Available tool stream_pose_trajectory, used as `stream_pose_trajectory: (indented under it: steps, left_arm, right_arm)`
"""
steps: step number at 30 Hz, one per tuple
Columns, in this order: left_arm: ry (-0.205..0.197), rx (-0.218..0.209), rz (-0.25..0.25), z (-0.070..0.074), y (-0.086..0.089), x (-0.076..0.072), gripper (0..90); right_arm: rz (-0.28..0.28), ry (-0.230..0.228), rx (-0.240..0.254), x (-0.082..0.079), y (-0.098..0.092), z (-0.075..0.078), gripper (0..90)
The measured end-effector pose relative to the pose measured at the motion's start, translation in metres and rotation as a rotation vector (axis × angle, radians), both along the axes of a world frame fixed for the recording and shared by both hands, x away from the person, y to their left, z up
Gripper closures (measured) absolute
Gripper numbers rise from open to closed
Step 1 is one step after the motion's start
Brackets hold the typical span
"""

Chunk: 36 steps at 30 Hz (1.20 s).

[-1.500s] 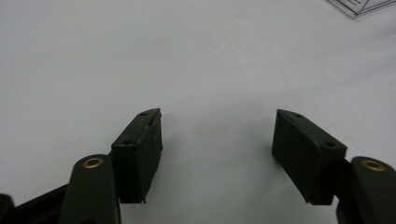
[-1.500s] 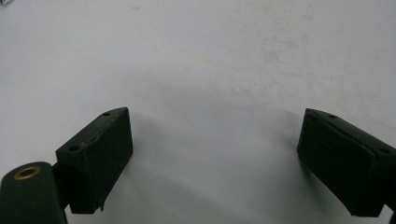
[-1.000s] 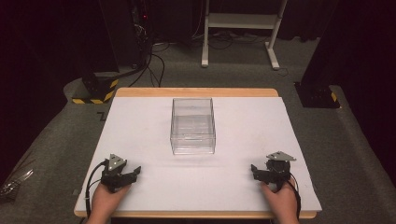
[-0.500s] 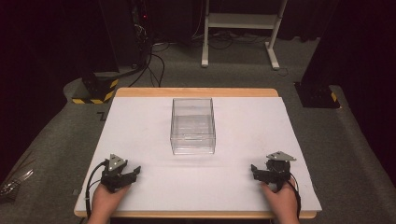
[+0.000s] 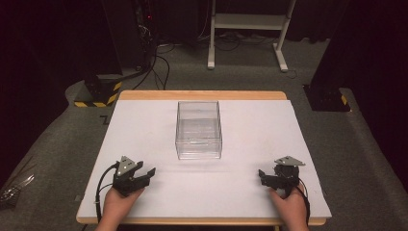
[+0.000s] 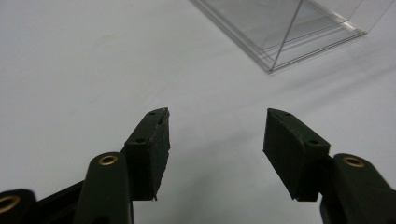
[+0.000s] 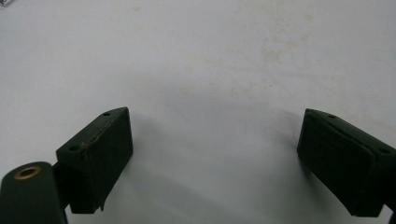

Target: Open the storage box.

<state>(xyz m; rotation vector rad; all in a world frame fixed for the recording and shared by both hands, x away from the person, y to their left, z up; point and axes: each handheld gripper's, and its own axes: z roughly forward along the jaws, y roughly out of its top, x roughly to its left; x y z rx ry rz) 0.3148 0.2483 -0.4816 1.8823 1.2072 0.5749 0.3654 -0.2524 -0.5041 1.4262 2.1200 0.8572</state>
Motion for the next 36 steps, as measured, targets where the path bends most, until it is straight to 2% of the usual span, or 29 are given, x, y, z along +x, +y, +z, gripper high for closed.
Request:
stream_pose_trajectory:
  steps: [8, 15, 18, 25, 31, 34, 36]
  left_arm:
    - [-0.017, -0.054, -0.064, 0.011, -0.017, -0.003, 41.2]
    - [-0.036, -0.133, -0.129, 0.020, -0.033, -0.004, 41.6]
    - [-0.055, -0.120, -0.151, 0.023, -0.041, -0.005, 42.7]
    - [-0.072, -0.110, -0.196, 0.029, -0.053, 0.001, 43.5]
    - [-0.095, -0.089, -0.214, 0.031, -0.068, 0.007, 44.0]
    - [-0.081, -0.097, -0.224, 0.031, -0.074, 0.012, 44.4]
    - [-0.073, -0.120, -0.229, 0.030, -0.078, 0.016, 44.4]
  right_arm:
    - [0.000, -0.002, -0.001, 0.000, 0.000, 0.000, 10.5]
    - [0.000, -0.002, -0.001, 0.000, 0.000, 0.000, 10.5]
    - [0.002, -0.001, -0.003, 0.000, 0.000, 0.000, 10.5]
    - [0.002, -0.002, -0.002, 0.000, 0.000, 0.000, 10.5]
    - [0.002, -0.001, -0.002, 0.000, 0.000, 0.000, 10.6]
    - [0.000, -0.002, -0.001, 0.000, 0.000, 0.000, 10.5]
    - [0.000, -0.001, -0.001, 0.000, 0.000, 0.000, 10.5]
